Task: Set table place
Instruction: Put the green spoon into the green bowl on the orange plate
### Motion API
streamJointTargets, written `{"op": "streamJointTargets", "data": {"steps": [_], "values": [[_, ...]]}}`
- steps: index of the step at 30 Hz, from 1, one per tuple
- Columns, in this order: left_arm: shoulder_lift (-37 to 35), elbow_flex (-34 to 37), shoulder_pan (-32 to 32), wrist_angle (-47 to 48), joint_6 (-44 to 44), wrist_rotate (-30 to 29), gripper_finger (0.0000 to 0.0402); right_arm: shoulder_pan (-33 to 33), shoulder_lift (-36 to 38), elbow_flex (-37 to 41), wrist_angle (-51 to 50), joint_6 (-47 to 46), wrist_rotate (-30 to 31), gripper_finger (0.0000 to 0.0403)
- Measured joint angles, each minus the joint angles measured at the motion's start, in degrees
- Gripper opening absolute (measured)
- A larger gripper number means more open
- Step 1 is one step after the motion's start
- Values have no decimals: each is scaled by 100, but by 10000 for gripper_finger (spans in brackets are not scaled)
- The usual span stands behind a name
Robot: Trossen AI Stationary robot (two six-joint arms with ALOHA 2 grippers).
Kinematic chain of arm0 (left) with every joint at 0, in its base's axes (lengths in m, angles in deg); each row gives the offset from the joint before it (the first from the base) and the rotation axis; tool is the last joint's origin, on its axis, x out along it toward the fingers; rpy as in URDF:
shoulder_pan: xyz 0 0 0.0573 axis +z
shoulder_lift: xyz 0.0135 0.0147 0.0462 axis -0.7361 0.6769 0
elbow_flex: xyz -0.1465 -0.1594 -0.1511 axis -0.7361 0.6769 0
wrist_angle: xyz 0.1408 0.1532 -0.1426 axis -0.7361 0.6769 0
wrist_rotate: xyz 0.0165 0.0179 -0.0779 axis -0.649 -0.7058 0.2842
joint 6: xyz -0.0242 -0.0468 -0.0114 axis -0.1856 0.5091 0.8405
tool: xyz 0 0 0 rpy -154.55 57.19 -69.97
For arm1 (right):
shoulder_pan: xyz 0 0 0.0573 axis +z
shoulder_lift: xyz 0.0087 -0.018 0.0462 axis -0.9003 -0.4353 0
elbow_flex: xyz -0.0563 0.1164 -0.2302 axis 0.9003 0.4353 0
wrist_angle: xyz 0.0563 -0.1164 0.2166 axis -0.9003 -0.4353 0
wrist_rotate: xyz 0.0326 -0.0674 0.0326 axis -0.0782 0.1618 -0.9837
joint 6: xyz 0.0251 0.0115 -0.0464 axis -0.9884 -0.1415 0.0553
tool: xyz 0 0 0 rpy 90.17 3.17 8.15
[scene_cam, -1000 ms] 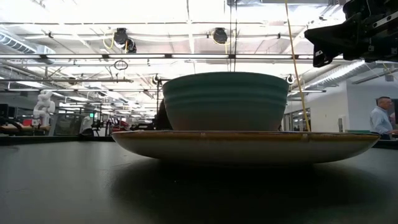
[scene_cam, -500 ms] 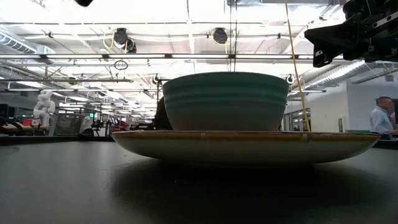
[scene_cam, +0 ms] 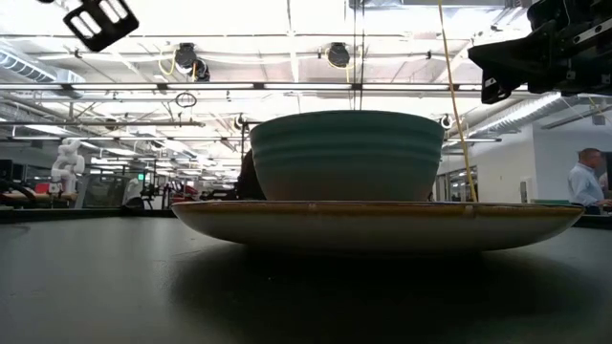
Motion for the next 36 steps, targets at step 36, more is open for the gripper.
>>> {"op": "streamJointTargets", "data": {"steps": [36], "values": [[1691,4,-747,-616,1574,410,31,0,0,0,-151,0,0,0]]}}
